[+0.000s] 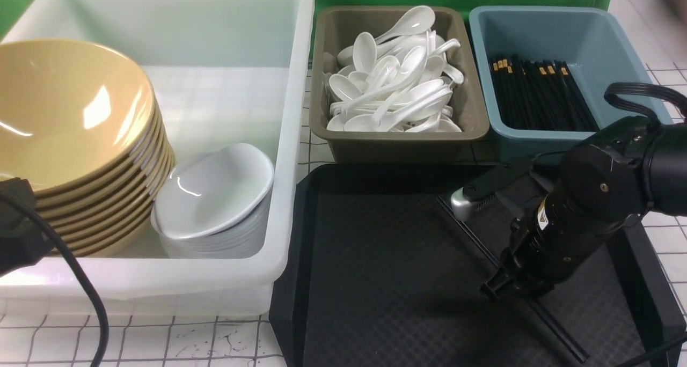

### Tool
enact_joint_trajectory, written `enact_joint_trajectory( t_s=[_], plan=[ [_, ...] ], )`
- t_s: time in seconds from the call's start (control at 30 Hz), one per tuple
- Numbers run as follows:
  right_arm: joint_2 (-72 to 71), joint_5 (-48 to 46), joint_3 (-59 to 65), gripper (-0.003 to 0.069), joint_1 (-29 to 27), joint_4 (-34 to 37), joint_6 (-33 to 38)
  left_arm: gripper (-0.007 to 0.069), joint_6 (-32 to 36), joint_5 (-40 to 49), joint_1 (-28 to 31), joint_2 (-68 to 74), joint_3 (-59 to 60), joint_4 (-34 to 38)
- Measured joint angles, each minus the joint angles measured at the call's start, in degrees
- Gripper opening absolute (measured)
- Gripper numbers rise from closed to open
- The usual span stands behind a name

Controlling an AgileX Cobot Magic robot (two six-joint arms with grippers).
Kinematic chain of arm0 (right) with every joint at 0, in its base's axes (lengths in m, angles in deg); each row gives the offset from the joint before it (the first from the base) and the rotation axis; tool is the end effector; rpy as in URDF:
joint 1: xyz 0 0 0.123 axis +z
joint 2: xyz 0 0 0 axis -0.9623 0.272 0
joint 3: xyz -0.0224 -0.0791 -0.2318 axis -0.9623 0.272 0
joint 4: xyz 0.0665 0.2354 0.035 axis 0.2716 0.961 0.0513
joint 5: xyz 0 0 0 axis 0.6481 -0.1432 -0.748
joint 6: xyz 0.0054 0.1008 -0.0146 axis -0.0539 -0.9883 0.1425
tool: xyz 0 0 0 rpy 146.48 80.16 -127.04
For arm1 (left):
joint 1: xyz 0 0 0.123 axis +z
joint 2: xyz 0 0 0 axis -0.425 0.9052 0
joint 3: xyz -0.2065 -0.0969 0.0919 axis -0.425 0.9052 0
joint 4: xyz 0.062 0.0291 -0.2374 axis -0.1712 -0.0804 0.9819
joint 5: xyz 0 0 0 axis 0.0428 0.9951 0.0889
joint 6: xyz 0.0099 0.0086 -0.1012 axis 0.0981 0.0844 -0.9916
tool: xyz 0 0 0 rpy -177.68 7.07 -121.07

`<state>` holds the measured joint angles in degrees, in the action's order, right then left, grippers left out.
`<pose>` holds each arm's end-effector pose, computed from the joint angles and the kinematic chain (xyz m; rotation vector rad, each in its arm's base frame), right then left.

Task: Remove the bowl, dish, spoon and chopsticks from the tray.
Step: Use the right arm to grab a chopstick

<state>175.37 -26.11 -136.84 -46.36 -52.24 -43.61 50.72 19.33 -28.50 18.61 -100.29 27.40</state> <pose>0.2643 0.1347 0.1358 -0.7683 2.8332 0.0007 0.1530 -0.0085 0.2797 -0.1186 1.9363 -0.1528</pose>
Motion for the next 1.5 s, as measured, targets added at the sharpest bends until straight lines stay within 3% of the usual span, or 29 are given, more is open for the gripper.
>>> enact_joint_trajectory(
  t_s=[0.53, 0.73, 0.87, 1.03, 1.3, 1.43, 1.5],
  plan=[
    [0.7, 0.1, 0.0, 0.0124, 0.2, 0.0, 3.6, -0.0012, 0.1, 0.0, 0.0, 0.0, 0.0, -0.1],
    [-4.1, -3.1, 0.0, 0.0121, 1.1, 3.2, 4.8, -0.0012, 0.6, 0.0, 0.0, 0.0, 0.0, -0.4],
    [-10.2, -4.1, 0.0, 0.0048, 1.6, 3.7, 5.5, -0.0012, 0.7, -0.3, 0.0, 0.0, 0.0, -0.4],
    [-16.9, -6.4, 0.0, 0.0039, -0.1, 1.6, 7.3, -0.0012, 0.7, -0.4, 0.0, 0.0, 0.0, -0.9],
    [-10.1, -6.9, 0.0, 0.0039, -1.8, 2.3, 10.6, -0.0012, 0.8, -0.4, 0.0, 0.0, 0.0, -0.9],
    [-4.4, -2.5, 0.0, 0.0073, -2.0, 0.4, 10.5, -0.0012, 0.8, 0.0, 0.0, 0.0, 0.0, -1.0],
    [-1.5, -1.3, -0.1, 0.0129, -2.1, -0.2, 10.4, -0.0012, 0.8, 0.1, 0.0, 0.0, 0.0, -1.0]
  ],
)
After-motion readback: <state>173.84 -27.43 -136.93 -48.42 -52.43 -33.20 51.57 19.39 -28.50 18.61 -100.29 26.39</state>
